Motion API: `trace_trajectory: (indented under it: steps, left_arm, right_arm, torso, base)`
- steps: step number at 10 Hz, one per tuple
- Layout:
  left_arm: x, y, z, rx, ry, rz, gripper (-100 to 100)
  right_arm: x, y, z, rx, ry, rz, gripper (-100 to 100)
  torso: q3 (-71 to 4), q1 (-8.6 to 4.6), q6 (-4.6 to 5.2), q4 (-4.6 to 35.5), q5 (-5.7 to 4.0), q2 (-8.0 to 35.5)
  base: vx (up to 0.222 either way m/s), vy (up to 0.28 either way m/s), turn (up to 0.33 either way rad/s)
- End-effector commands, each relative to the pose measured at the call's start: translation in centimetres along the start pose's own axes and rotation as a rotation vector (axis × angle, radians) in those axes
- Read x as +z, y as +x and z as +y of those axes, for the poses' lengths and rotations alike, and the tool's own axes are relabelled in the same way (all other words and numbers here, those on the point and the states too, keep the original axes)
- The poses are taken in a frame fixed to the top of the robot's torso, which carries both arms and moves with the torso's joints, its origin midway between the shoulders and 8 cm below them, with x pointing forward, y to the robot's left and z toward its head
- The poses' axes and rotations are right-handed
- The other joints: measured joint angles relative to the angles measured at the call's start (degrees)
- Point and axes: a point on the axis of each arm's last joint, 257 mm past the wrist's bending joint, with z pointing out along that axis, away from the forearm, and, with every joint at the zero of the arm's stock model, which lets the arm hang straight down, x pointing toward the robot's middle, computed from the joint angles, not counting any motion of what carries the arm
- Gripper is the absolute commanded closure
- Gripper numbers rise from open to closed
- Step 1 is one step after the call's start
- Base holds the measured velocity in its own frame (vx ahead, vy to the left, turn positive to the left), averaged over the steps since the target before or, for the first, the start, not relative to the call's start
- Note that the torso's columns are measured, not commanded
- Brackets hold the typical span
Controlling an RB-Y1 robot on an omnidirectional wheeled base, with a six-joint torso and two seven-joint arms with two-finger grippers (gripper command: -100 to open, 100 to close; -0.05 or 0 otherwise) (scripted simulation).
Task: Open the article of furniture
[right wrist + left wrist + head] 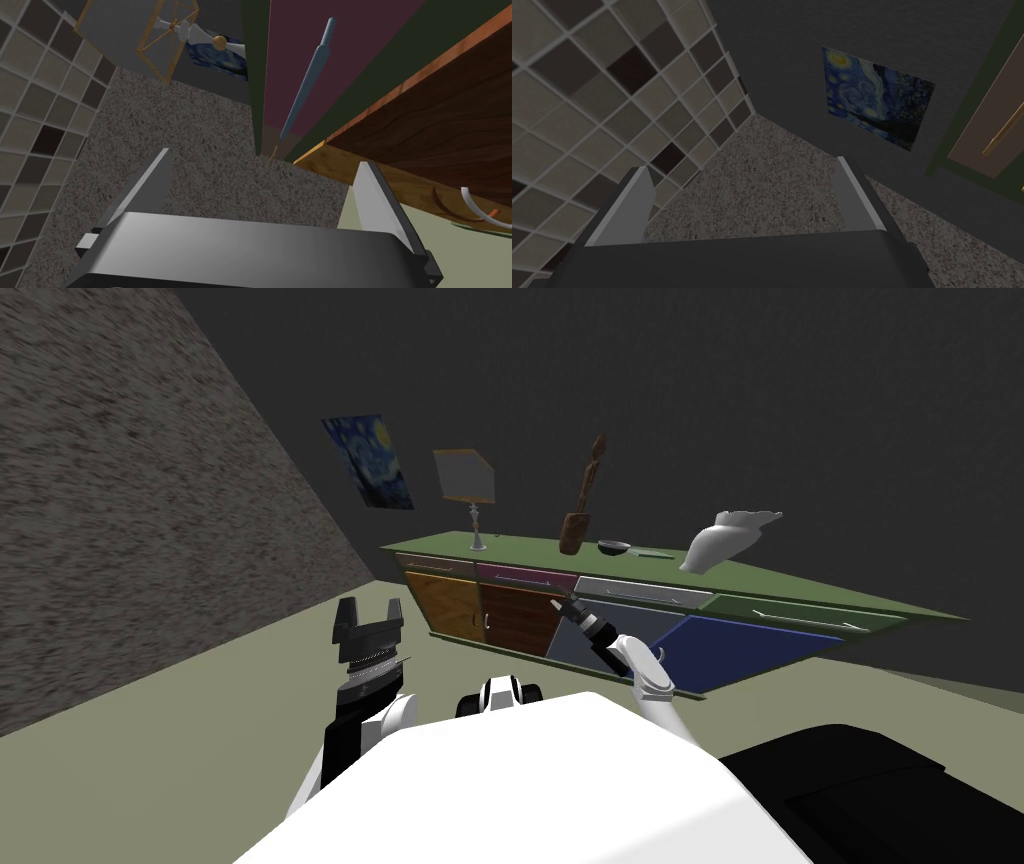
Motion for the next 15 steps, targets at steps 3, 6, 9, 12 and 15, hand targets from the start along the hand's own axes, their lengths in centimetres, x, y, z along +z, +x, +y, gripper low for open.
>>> trace_trajectory:
  steps: [3,6,9,12,15]
  left_arm:
    - [0.0,0.01,0.0,0.0,0.0,0.0,0]
    - [0.01,0.01,0.0,0.0,0.0,0.0,0]
    - [0.02,0.02,0.0,-0.001,0.0,0.0,0]
    - [0.01,0.01,0.0,0.0,0.0,0.0,0]
    - [0.0,0.0,0.0,0.0,0.0,0.0,0]
  right_arm:
    - [0.13,0.73,-0.35,-0.002,0.001,0.008,-100]
    - [0.06,0.27,-0.27,-0.002,0.003,0.0,100]
    - [-0.05,-0.06,-0.54,0.002,0.005,-0.009,100]
    - [0.07,0.07,-0.08,-0.002,0.002,0.0,-100]
    - [0.17,0.13,0.43,-0.006,-0.002,0.008,-100]
  torso:
    - [0.6,0.49,0.01,0.3,0.15,0.9]
    - [0.6,0.3,0.01,0.3,0.09,0.9]
    - [0.5,0.39,0.0,0.3,0.13,0.8]
    - [0.0,-0.01,-0.02,0.0,0.01,0.0]
    - [0.3,0.36,0.0,0.2,0.11,0.5]
  base:
    - [0.106,-0.03,0.021]
    - [-0.019,0.023,-0.013]
    - [-0.174,0.074,-0.04]
    - [0.029,-0.032,0.022]
    - [0.145,-0.067,0.026]
